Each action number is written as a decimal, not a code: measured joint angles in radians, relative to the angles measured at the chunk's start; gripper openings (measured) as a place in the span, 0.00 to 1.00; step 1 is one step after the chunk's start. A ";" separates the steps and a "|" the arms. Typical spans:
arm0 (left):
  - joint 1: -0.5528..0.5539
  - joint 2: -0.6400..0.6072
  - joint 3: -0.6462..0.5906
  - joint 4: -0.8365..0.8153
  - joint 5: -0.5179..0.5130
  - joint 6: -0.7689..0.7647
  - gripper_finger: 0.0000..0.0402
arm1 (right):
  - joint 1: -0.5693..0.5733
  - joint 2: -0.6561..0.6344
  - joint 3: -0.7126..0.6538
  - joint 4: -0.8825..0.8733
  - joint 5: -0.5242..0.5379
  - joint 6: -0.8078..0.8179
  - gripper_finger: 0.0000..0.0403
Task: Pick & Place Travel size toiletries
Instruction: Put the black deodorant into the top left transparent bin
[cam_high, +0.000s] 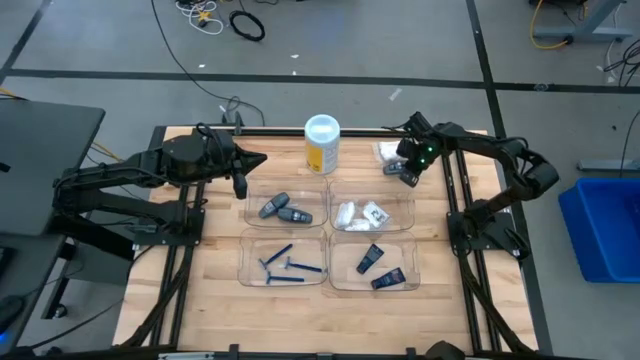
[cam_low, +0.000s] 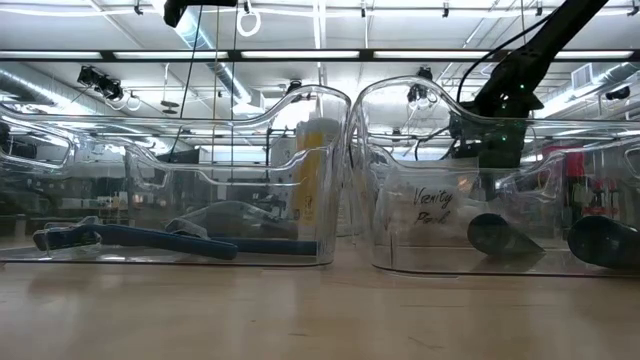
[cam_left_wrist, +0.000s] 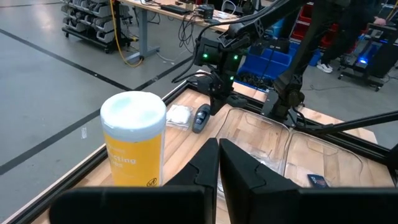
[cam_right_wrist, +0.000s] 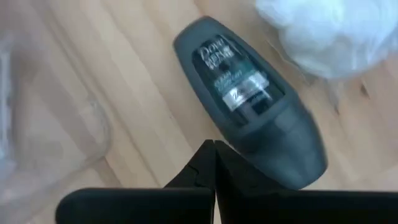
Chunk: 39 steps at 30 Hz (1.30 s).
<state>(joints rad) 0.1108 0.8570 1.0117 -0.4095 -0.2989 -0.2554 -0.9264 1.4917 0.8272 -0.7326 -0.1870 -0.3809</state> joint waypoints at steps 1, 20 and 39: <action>0.000 0.000 0.000 0.000 0.000 0.000 0.06 | 0.001 -0.007 0.000 -0.002 -0.004 -0.024 0.00; 0.000 0.000 0.000 0.000 0.000 -0.003 0.06 | 0.072 -0.079 0.037 0.050 0.182 -0.540 0.17; 0.000 0.000 0.000 -0.001 0.004 -0.003 0.06 | 0.086 0.015 0.037 0.051 0.277 -0.588 0.58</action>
<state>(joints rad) 0.1108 0.8573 1.0115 -0.4106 -0.2951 -0.2584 -0.8406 1.5064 0.8642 -0.6815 0.0903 -0.9693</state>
